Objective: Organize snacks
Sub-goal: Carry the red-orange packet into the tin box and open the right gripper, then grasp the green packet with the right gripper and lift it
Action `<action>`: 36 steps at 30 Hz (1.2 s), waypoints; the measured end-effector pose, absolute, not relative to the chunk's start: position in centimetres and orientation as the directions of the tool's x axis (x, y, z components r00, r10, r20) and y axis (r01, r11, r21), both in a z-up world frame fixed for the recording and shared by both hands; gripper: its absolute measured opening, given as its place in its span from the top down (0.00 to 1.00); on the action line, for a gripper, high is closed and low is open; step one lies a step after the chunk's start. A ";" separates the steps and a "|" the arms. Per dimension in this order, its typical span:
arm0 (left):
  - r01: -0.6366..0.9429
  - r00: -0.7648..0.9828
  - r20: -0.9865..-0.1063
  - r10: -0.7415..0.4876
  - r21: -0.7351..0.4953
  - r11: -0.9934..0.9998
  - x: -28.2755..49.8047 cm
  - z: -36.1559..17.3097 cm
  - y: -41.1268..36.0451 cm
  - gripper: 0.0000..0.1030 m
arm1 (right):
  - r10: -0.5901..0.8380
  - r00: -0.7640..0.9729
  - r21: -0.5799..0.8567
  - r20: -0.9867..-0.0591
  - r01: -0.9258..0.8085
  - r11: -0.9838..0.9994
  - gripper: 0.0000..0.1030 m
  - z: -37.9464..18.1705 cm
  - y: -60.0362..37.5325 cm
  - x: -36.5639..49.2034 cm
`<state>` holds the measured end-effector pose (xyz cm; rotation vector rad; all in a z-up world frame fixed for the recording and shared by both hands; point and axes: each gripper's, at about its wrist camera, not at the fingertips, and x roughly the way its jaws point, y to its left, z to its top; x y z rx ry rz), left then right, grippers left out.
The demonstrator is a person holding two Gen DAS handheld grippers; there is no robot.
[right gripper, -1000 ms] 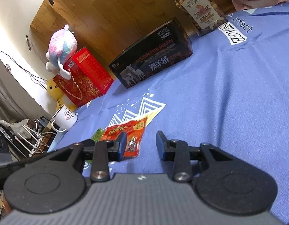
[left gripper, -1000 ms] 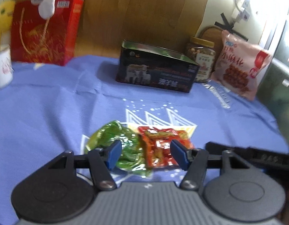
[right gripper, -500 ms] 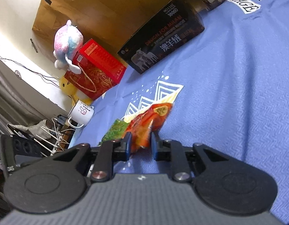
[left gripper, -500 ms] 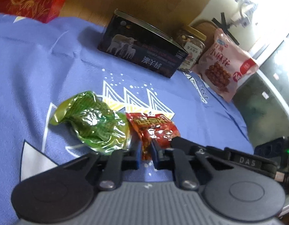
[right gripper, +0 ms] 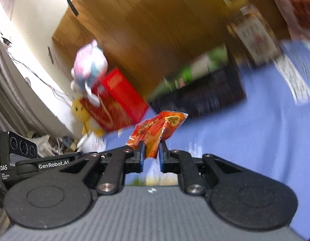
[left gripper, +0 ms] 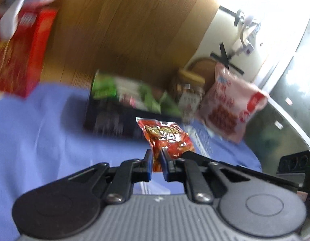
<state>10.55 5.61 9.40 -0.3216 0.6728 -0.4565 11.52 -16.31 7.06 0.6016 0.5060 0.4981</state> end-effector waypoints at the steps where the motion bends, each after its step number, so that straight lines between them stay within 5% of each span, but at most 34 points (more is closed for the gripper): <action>1: 0.299 0.697 -0.521 -0.492 -0.413 0.860 11.9 9.9 5.2 0.91 | 0.560 0.776 0.618 -0.289 -0.296 0.728 0.83 7.7 -16.5 12.7; 9: 0.245 0.719 -0.572 -0.394 -0.321 0.915 22.0 9.3 3.4 0.86 | 0.467 0.818 0.516 -0.336 -0.255 0.818 0.82 9.1 -16.2 22.5; 12: 0.204 0.729 -0.607 -0.315 -0.246 0.948 23.8 8.3 2.6 0.74 | 0.425 0.820 0.429 -0.384 -0.250 0.868 0.71 8.6 -15.4 24.6; 15: 0.202 0.739 -0.597 -0.313 -0.246 0.948 23.1 8.2 3.1 0.72 | 0.337 0.849 0.337 -0.408 -0.203 0.919 0.60 8.2 -15.0 24.8; 20: 0.213 0.765 -0.557 -0.324 -0.256 0.943 18.6 9.1 5.7 0.63 | 0.330 0.877 0.406 -0.350 -0.176 0.897 0.60 8.0 -16.9 21.3; 27: 0.209 0.651 -0.677 -0.343 -0.274 0.939 11.0 5.6 10.2 0.50 | 0.565 0.718 0.643 -0.406 -0.215 0.735 0.60 4.0 -17.1 14.3; 32: 0.182 0.569 -0.743 -0.353 -0.305 0.935 7.5 2.9 12.5 0.50 | 0.661 0.606 0.718 -0.442 -0.203 0.666 0.60 1.0 -14.8 10.1; 36: 0.185 0.580 -0.712 -0.396 -0.359 0.915 5.6 2.2 12.2 0.57 | 0.672 0.599 0.713 -0.435 -0.227 0.664 0.60 1.0 -13.1 8.2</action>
